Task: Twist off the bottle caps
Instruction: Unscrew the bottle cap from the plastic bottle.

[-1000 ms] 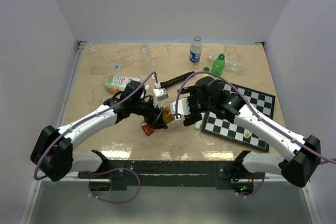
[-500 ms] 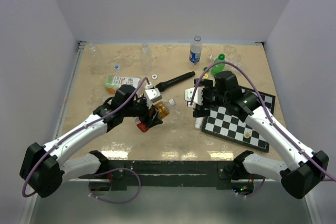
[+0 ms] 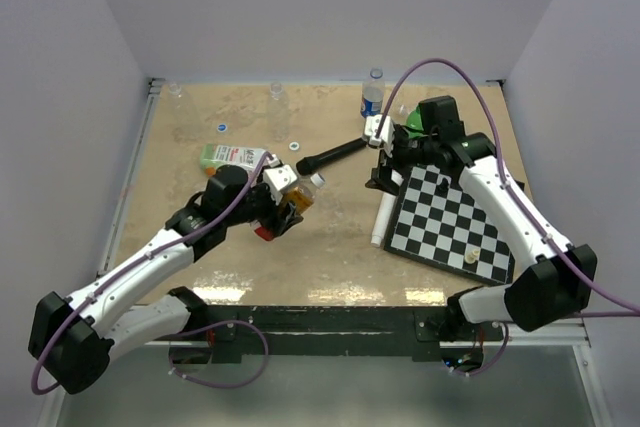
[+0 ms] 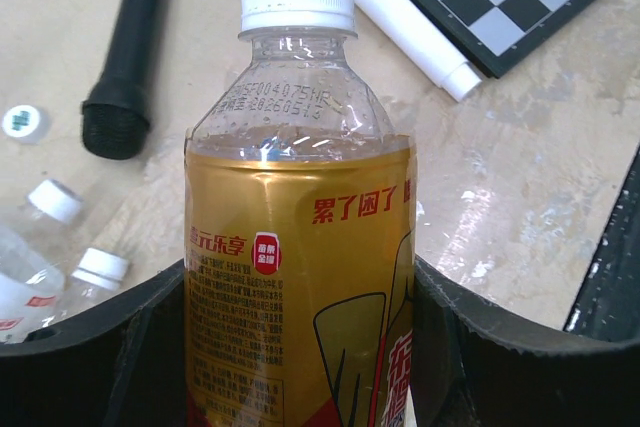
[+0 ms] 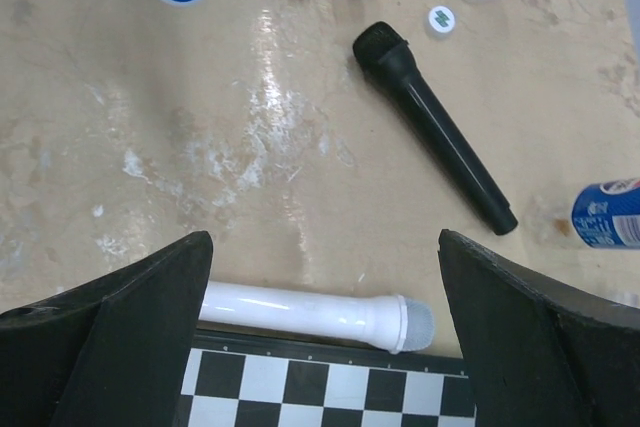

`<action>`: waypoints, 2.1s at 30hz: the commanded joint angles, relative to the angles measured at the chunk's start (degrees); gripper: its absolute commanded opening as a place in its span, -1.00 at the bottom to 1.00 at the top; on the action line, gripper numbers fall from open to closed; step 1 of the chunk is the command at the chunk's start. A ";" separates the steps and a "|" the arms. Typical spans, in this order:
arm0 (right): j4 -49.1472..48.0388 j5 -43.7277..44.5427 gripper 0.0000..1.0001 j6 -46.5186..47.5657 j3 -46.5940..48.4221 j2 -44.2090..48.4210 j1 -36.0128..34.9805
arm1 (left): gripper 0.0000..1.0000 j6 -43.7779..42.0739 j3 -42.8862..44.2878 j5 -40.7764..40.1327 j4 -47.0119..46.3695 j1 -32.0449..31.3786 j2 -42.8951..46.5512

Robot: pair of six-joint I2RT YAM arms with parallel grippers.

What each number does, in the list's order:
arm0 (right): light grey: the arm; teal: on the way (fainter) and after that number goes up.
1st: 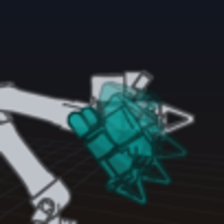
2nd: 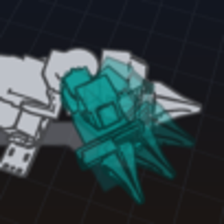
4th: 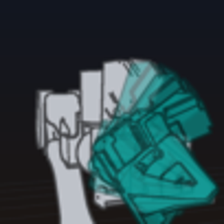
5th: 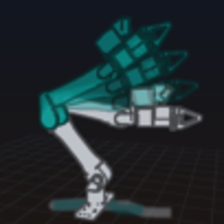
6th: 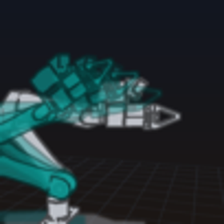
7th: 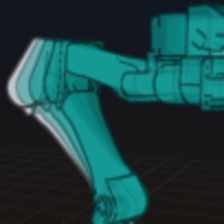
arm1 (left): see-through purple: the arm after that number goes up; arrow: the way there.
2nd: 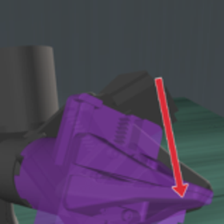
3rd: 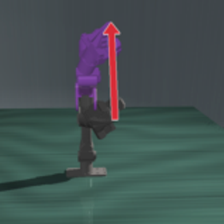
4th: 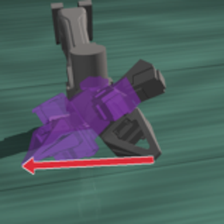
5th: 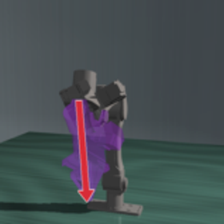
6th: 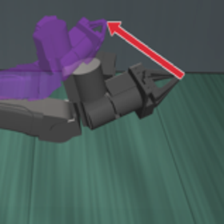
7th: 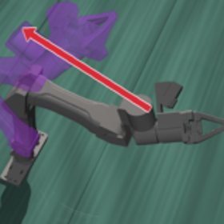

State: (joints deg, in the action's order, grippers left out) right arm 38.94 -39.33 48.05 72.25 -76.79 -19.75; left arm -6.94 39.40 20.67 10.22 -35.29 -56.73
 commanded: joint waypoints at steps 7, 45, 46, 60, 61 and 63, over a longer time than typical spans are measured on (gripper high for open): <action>-9.10 -3.57 0.96 -9.26 3.44 4.45 0.06 | -1.00 -3.25 -1.51 -9.24 -3.89 -0.13 5.40; 1.84 -20.08 0.96 -9.29 5.10 -5.56 0.06 | -1.00 -3.61 -4.33 -8.28 -6.53 -0.22 6.02; 1.93 -20.17 0.96 -9.47 4.92 -5.47 0.06 | -1.00 -3.78 -4.42 -7.93 -6.61 -0.22 6.02; 1.14 -25.97 0.96 -10.96 1.67 -7.32 -0.55 | -1.00 -4.66 -5.38 -4.67 -7.58 -0.22 6.02; 1.05 -25.97 0.96 -10.96 1.41 -7.23 -0.64 | -1.00 -4.75 -5.30 -4.67 -7.58 -0.13 6.02; 0.79 -26.06 0.96 -11.05 0.97 -7.14 -0.73 | -1.00 -4.66 -5.38 -4.58 -7.58 -0.22 6.02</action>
State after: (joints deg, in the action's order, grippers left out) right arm 39.86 -62.65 37.50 74.04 -84.49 -19.99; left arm -10.33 33.98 14.72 6.24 -35.29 -51.20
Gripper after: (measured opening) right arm 0.982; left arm 0.714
